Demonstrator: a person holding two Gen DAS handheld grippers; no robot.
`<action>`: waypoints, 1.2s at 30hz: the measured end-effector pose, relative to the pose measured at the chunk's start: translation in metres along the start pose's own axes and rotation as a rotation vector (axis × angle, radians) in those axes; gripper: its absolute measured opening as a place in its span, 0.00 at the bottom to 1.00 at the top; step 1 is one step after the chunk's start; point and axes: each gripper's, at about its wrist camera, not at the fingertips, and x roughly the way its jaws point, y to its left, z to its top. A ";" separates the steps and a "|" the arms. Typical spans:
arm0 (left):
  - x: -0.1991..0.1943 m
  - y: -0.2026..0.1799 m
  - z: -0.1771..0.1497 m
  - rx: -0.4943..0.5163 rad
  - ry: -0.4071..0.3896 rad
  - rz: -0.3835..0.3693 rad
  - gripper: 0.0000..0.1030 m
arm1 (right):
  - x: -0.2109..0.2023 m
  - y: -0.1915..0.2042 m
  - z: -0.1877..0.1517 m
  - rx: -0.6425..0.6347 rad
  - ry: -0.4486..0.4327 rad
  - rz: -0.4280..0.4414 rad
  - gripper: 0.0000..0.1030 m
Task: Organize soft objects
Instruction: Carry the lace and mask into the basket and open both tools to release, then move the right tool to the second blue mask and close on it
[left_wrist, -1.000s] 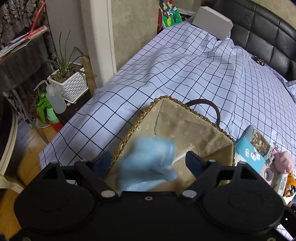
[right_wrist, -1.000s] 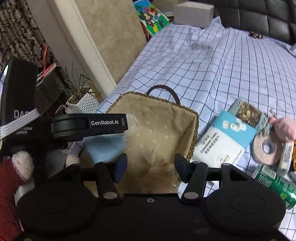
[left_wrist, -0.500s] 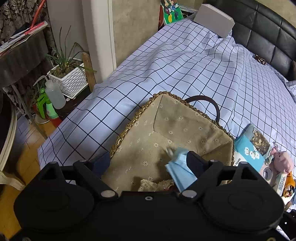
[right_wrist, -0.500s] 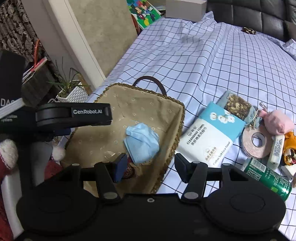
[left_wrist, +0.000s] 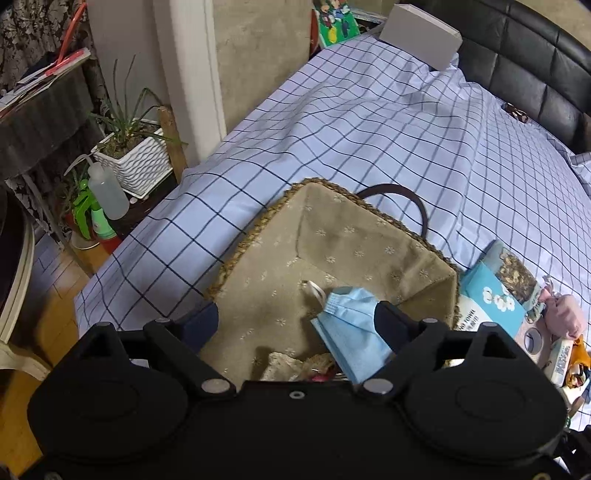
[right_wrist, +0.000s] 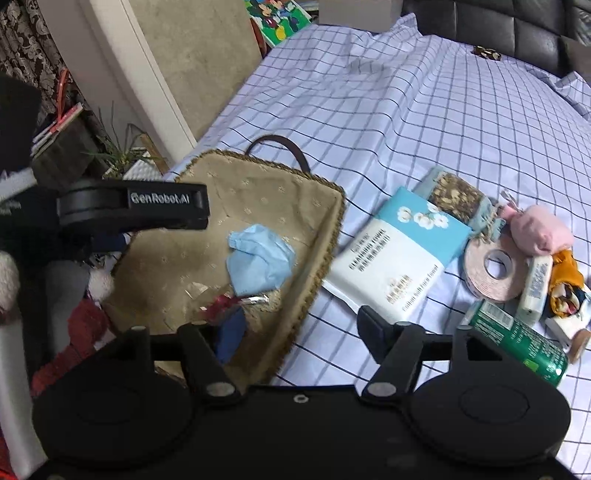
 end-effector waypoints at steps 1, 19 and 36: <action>-0.001 -0.003 0.000 0.006 0.000 -0.004 0.85 | 0.000 -0.004 -0.002 0.002 0.008 -0.006 0.68; -0.018 -0.106 -0.035 0.213 0.040 -0.142 0.86 | -0.027 -0.167 -0.051 0.233 0.004 -0.276 1.00; -0.021 -0.167 -0.062 0.331 0.111 -0.235 0.86 | -0.014 -0.329 -0.031 0.659 -0.046 -0.436 0.97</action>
